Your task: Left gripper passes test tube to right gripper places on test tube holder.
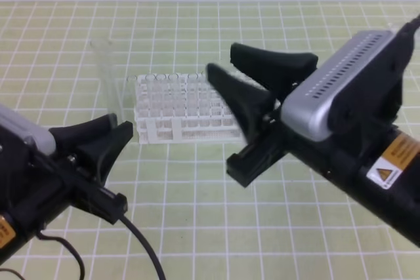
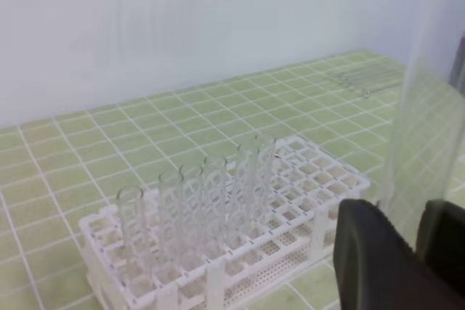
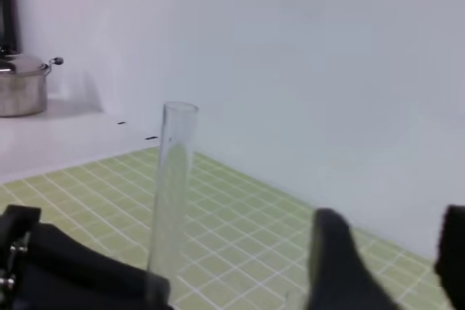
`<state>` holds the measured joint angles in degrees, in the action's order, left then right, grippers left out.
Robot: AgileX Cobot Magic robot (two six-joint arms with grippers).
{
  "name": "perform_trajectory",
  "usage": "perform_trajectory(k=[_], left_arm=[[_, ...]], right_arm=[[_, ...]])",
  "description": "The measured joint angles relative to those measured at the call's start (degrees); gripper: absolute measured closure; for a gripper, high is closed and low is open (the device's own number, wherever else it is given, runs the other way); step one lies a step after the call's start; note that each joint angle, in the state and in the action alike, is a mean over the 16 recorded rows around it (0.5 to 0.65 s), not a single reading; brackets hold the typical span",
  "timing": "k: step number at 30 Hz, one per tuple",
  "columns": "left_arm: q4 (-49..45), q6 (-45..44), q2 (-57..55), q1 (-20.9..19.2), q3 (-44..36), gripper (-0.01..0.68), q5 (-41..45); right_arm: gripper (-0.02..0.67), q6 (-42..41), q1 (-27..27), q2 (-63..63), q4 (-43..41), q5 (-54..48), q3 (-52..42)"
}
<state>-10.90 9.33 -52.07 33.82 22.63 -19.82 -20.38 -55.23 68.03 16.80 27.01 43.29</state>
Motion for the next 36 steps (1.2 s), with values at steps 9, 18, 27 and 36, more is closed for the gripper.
perform_trajectory(k=[9, 18, 27, 36], left_arm=[[-1.60, -0.08, -0.03, 0.00, 0.01, 0.668, -0.42], [-1.60, -0.19, -0.49, 0.00, 0.01, 0.667, -0.69], [-1.61, -0.02, -1.75, 0.01, 0.01, 0.668, -2.85], [-1.54, 1.71, -2.23, -0.01, 0.00, 0.670, -5.79]], right_arm=[[0.608, 5.78, -2.97, 5.38, -4.16, 1.03, 4.87], [0.605, 11.79, -3.67, 10.22, -7.40, 1.41, 9.67], [0.605, 15.74, -3.67, 11.86, -9.84, 2.55, 11.02], [0.605, 16.47, -3.67, 14.19, -10.26, 3.28, 12.67]])
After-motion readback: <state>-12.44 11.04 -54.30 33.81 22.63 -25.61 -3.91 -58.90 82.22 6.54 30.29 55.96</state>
